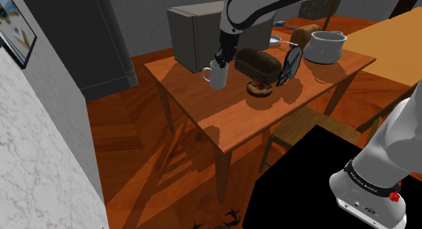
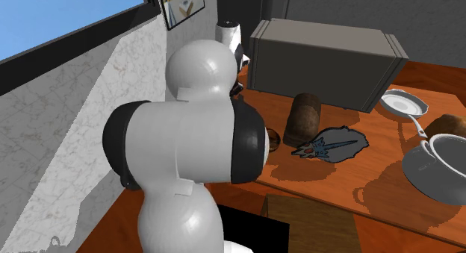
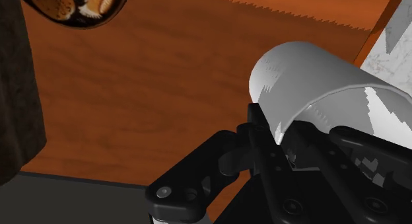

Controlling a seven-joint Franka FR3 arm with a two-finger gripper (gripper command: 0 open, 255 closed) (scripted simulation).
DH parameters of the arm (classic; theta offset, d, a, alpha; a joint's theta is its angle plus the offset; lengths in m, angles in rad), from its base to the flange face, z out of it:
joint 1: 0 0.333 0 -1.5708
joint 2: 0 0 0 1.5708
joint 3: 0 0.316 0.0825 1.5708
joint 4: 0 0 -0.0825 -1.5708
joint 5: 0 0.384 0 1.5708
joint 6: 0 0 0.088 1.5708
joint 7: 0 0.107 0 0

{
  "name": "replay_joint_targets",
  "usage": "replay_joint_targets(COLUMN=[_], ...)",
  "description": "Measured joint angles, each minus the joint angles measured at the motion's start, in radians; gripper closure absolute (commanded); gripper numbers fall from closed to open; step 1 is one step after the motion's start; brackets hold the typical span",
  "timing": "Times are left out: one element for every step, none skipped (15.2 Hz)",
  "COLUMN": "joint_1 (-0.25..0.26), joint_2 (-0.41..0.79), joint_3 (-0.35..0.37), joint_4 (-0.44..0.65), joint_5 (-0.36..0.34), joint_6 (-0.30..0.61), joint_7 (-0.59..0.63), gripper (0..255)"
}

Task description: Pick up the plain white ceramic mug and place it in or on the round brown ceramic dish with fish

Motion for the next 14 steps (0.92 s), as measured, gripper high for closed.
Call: replay_joint_targets(joint_1=[-0.010, -0.018, -0.029, -0.042, -0.056, -0.065, -0.074, -0.086, -0.098, -0.108, -0.118, -0.128, -0.140, -0.150], joint_2=[-0.017, -0.031, -0.047, -0.059, -0.075, -0.095, -0.106, -0.117, -0.132, -0.139, -0.148, -0.154, -0.157, -0.155], joint_3=[-0.008, -0.015, -0.024, -0.036, -0.049, -0.059, -0.068, -0.080, -0.093, -0.105, -0.117, -0.129, -0.142, -0.155], joint_4=[-0.018, -0.031, -0.041, -0.056, -0.080, -0.100, -0.104, -0.117, -0.128, -0.129, -0.139, -0.137, -0.140, -0.140], joint_5=[0.005, 0.009, 0.013, 0.019, 0.025, 0.029, 0.031, 0.036, 0.039, 0.042, 0.045, 0.046, 0.050, 0.052], joint_6=[0.000, 0.000, -0.008, -0.006, 0.001, 0.000, -0.008, -0.008, -0.013, -0.020, -0.020, -0.030, -0.031, -0.032], joint_7=[-0.019, -0.037, -0.058, -0.085, -0.116, -0.136, -0.155, -0.181, -0.208, -0.231, -0.254, -0.277, -0.303, -0.328], gripper=[255, 255, 255, 255, 255, 255, 255, 255, 255, 255, 255, 255, 255, 255])
